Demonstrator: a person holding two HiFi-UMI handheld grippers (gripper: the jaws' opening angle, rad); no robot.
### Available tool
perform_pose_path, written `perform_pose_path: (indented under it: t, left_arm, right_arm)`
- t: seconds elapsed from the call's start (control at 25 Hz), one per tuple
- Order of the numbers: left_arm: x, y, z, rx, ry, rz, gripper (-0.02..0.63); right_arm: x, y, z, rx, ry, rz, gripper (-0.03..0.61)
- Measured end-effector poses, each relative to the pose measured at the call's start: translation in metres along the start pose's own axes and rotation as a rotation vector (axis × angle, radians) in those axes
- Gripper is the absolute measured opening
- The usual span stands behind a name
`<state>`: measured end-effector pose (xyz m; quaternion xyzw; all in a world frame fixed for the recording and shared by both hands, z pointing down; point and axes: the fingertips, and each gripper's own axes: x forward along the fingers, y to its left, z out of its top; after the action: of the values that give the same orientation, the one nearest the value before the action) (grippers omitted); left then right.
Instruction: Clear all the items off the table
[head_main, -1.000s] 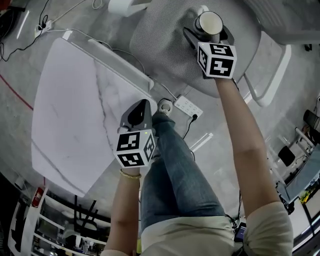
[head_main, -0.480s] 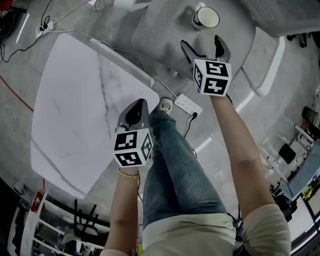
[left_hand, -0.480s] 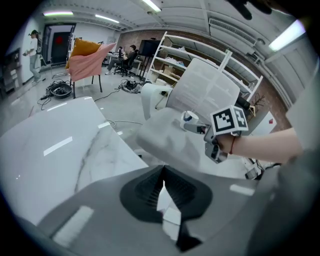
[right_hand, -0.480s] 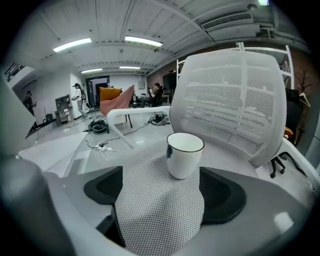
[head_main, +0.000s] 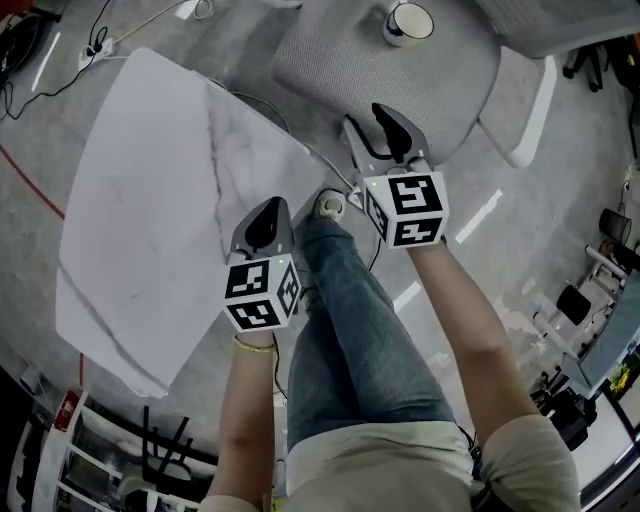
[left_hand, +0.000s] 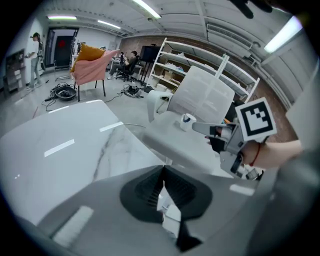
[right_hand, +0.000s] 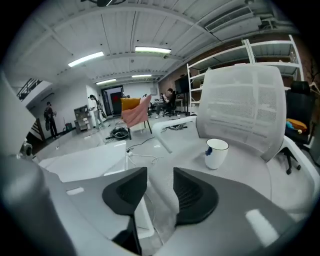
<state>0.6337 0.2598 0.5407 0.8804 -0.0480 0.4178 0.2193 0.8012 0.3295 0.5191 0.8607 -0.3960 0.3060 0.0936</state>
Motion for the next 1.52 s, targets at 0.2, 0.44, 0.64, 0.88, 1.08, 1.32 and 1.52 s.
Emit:
perform_pose_path:
  t: [0.2,0.44,0.64,0.88,1.08,1.32,1.52]
  left_arm:
    - [-0.033,0.009,-0.017,-0.033,-0.036,0.021,0.009]
    - [-0.074,0.033,-0.043,-0.078,-0.069,0.059,0.009]
    - [-0.104,0.053,-0.067,-0.127,-0.096,0.104,0.009]
    - [-0.134,0.071,-0.095,-0.177,-0.135,0.152,0.009]
    - [-0.159,0.077,-0.122,-0.195,-0.156,0.188,0.009]
    - [-0.189,0.081,-0.153,-0.243,-0.185,0.235,0.009]
    - [-0.213,0.079,-0.178,-0.26,-0.198,0.254,0.009]
  right_arm:
    - [-0.033,0.047,-0.007,0.001,0.001,0.03,0.072]
    - [-0.055,0.105,-0.016,-0.061,0.01,0.063,0.006]
    - [-0.067,0.152,-0.023,-0.11,0.017,0.121,-0.002]
    - [-0.083,0.209,-0.04,-0.158,0.034,0.216,-0.002]
    - [-0.101,0.251,-0.06,-0.195,0.059,0.297,-0.002]
    - [-0.128,0.292,-0.089,-0.222,0.096,0.386,-0.002]
    - [-0.154,0.321,-0.107,-0.244,0.114,0.44,-0.003]
